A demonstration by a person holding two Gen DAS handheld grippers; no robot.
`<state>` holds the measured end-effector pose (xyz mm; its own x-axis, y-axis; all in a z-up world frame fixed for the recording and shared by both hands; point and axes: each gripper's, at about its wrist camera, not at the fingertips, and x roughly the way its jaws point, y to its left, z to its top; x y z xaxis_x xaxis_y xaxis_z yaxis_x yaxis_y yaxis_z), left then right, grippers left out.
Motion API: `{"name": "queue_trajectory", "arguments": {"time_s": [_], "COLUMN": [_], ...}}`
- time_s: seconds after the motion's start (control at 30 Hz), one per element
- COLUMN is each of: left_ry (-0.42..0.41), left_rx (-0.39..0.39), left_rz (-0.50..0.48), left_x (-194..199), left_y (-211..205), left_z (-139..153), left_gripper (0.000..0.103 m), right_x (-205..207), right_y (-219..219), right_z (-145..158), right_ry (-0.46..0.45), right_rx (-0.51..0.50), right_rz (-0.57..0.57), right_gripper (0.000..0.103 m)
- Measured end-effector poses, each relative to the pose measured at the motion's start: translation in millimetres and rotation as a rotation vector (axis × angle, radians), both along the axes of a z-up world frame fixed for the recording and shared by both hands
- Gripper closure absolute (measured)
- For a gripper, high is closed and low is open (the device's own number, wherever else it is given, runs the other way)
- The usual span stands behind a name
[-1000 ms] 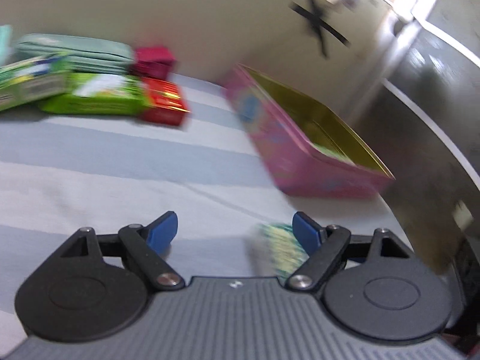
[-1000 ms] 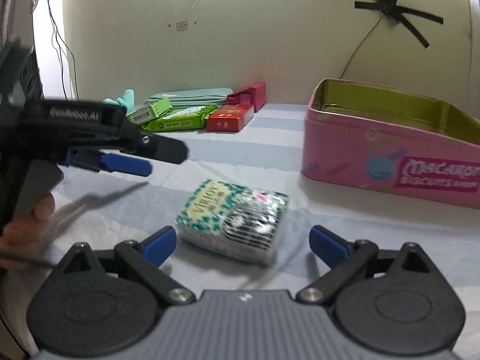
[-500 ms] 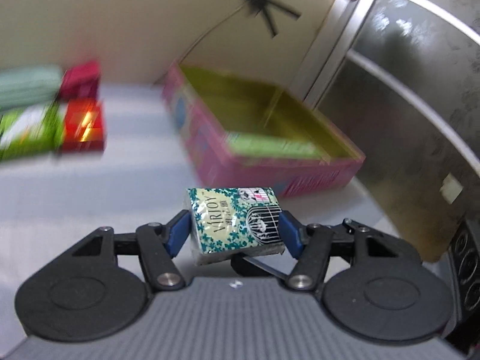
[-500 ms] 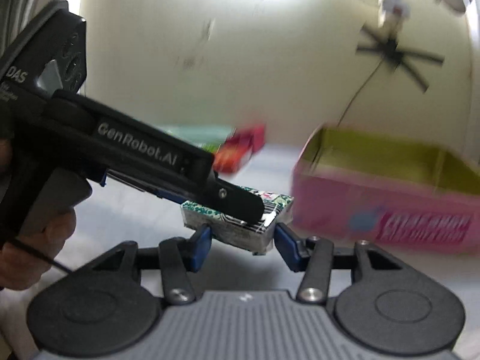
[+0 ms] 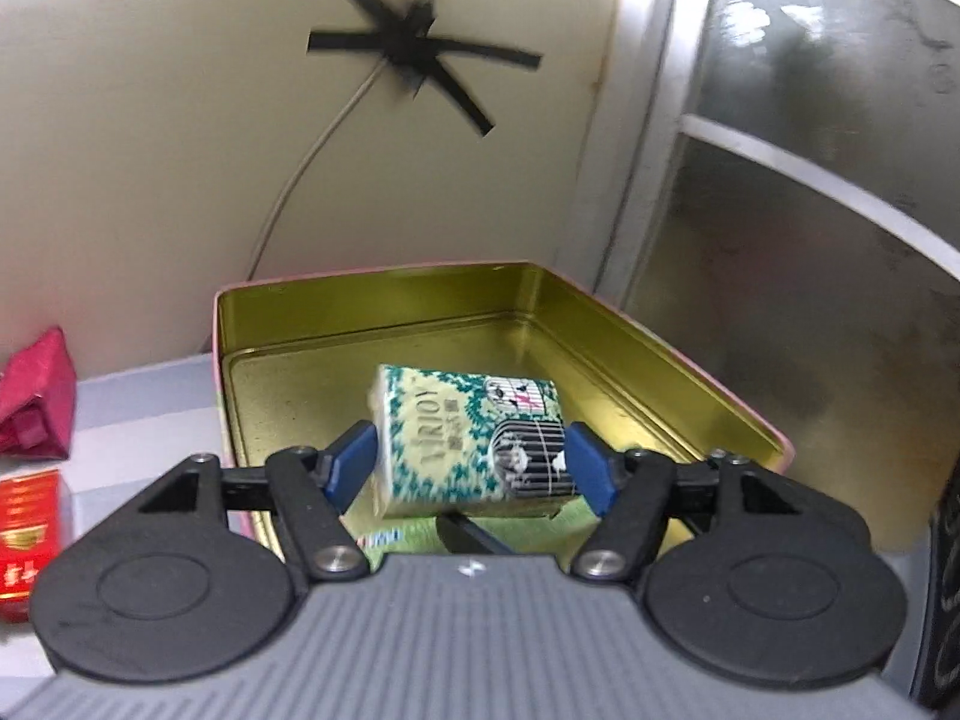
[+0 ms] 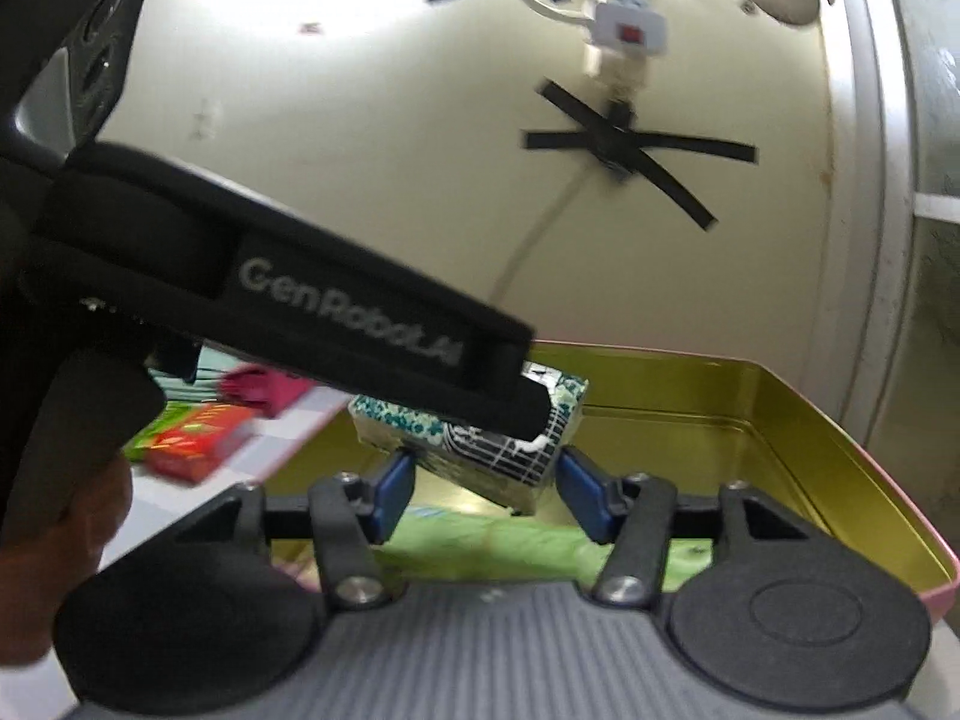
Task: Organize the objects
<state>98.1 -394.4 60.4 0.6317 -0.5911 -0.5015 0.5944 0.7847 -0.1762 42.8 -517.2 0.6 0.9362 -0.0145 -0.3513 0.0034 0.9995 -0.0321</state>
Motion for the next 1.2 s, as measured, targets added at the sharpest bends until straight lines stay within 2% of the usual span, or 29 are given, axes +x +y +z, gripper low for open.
{"name": "queue_trajectory", "arguments": {"time_s": [0.1,0.23,0.47,0.53,0.77,0.97,1.13,1.2], "left_ry": [0.031,0.021,-0.023,-0.035,-0.086,0.0,0.054,0.05], "left_rx": [-0.006,-0.004,-0.014,-0.014,0.051,0.135,0.198,0.182], "left_rz": [0.039,0.065,0.115,0.132,0.248,0.404,0.539,0.59], "left_x": [5.8,-7.4,-45.5,-54.3,-77.4,-69.8,-67.1,-69.4], "left_y": [-0.4,7.8,42.3,53.0,101.3,171.6,238.8,269.5], "left_z": [-10.1,-17.6,-5.7,-1.5,-3.7,-43.1,-67.5,-66.3], "left_gripper": [0.032,0.032,0.031,0.027,0.026,0.026,0.026,0.026], "right_x": [-12.3,-26.4,-57.7,-66.5,-92.0,-97.9,-88.3,-78.4], "right_y": [-11.4,-12.3,4.4,6.1,11.0,42.9,79.0,95.0], "right_z": [-10.8,-8.8,-1.4,-0.4,2.3,1.9,-3.4,-6.3], "right_ry": [0.019,-0.003,-0.062,-0.092,-0.143,-0.112,-0.019,0.03], "right_rx": [0.026,0.037,0.035,0.056,0.162,0.155,0.135,0.133], "right_rz": [0.0,0.001,-0.005,-0.024,-0.058,0.05,0.2,0.267], "right_gripper": [0.042,0.036,0.036,0.036,0.036,0.036,0.036,0.036]}}
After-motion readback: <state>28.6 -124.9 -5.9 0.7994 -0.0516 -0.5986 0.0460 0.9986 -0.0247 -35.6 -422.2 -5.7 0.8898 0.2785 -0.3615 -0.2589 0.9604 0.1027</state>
